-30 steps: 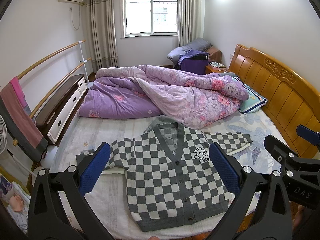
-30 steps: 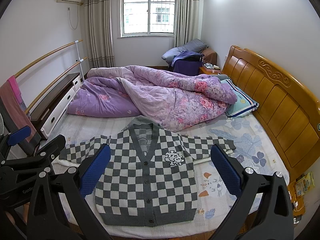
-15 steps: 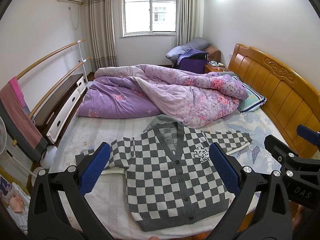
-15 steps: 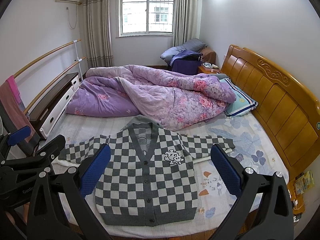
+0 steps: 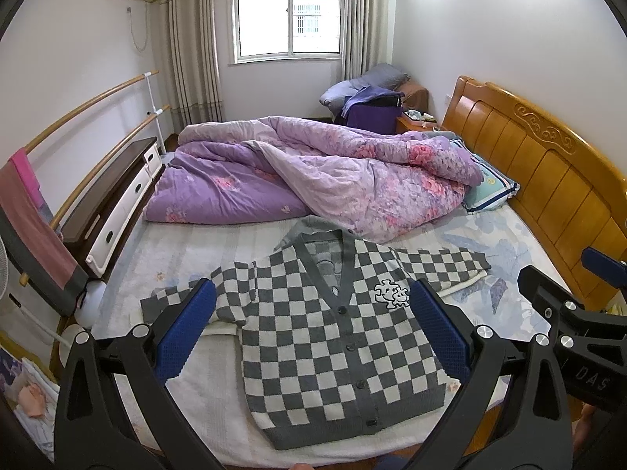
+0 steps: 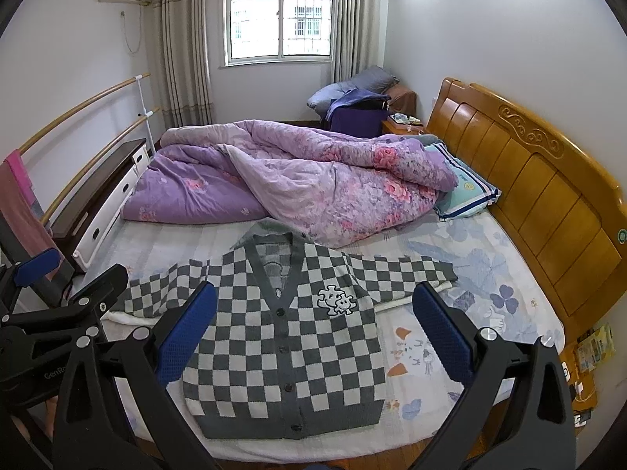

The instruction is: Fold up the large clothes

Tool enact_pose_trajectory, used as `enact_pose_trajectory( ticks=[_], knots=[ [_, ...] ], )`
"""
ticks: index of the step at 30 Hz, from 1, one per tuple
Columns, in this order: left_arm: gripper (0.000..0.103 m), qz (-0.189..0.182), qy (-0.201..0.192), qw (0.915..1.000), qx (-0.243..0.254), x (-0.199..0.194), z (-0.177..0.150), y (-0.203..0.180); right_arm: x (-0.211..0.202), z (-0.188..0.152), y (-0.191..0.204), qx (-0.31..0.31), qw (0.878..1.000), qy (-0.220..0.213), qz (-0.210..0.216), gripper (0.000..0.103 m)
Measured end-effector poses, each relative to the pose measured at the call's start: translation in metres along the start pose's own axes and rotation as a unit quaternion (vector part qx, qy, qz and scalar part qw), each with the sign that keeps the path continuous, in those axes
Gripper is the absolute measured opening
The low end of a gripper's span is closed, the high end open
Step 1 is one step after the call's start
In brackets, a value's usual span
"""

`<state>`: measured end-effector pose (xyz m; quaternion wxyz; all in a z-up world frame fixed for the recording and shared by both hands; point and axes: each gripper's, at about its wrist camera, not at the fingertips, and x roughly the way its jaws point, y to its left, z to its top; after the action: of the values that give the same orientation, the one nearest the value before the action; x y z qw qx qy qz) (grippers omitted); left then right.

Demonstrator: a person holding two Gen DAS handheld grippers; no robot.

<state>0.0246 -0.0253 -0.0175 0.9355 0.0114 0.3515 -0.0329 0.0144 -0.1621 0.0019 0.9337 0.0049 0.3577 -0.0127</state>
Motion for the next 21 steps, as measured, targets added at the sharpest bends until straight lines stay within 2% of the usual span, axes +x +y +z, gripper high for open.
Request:
enact_pose_trajectory(
  ticks=[4,11,17,21],
  knots=[
    [0.098,0.003,0.009,1.0,0.0,0.014,0.005,-0.008,0.011,0.003,-0.006,-0.002,1.0,0.003,0.003,0.096],
    [0.098,0.02,0.027,0.9994,-0.005,0.05,0.019,-0.028,0.056,0.019,-0.039,-0.007,0.999,0.019,0.03,0.096],
    [0.098,0.036,0.037,0.9984,-0.024,0.088,0.028,-0.044,0.101,0.031,-0.053,-0.047,0.997,0.031,0.044,0.096],
    [0.098,0.037,0.063,0.9967,-0.034,0.116,0.031,-0.048,0.128,0.032,-0.059,-0.066,0.995,0.045,0.061,0.096]
  ],
)
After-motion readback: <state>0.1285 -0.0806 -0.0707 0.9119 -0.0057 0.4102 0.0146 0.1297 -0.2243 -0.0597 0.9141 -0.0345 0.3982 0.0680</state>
